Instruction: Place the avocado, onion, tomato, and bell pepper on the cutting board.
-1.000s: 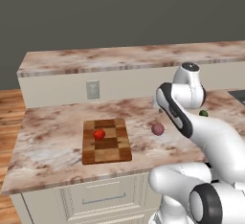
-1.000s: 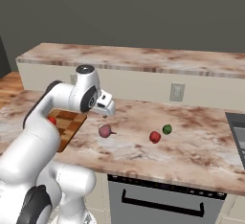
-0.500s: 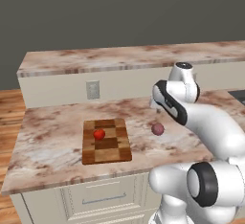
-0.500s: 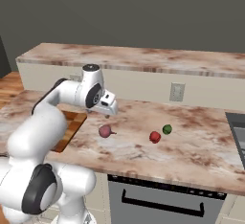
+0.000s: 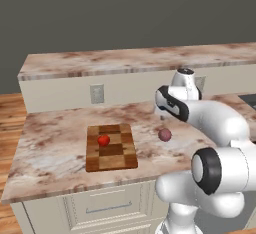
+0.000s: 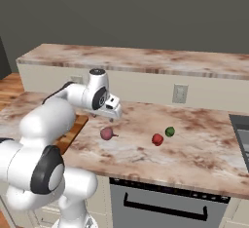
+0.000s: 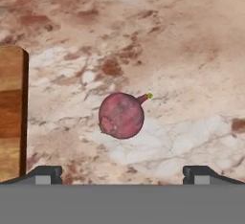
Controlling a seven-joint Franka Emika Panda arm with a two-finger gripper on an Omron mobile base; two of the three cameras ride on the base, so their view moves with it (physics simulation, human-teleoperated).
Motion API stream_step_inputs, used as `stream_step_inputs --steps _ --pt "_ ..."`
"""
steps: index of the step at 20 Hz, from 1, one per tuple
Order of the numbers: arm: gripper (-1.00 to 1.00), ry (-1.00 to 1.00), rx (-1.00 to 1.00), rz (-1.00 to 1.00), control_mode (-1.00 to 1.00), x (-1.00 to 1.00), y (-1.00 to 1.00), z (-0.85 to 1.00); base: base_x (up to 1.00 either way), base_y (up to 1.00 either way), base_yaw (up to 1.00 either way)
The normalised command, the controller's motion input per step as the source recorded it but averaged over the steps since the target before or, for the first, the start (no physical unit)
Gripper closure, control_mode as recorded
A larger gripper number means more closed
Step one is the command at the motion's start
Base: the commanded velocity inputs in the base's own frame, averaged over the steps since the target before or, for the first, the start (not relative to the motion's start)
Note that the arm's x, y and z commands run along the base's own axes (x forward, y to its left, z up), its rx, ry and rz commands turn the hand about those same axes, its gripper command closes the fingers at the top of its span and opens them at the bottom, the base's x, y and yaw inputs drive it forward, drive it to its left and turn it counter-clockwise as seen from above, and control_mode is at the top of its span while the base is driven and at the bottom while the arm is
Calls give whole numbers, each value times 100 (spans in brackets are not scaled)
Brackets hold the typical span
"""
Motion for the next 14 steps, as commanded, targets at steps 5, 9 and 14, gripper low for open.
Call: stream_step_inputs --steps 5,9,14 --pt "-100 1 0 0 -100 17 0 -30 0 0 0" --pt "-100 3 0 0 -100 8 0 -24 0 0 0" --pt "-100 5 0 0 -100 2 0 -28 0 0 0"
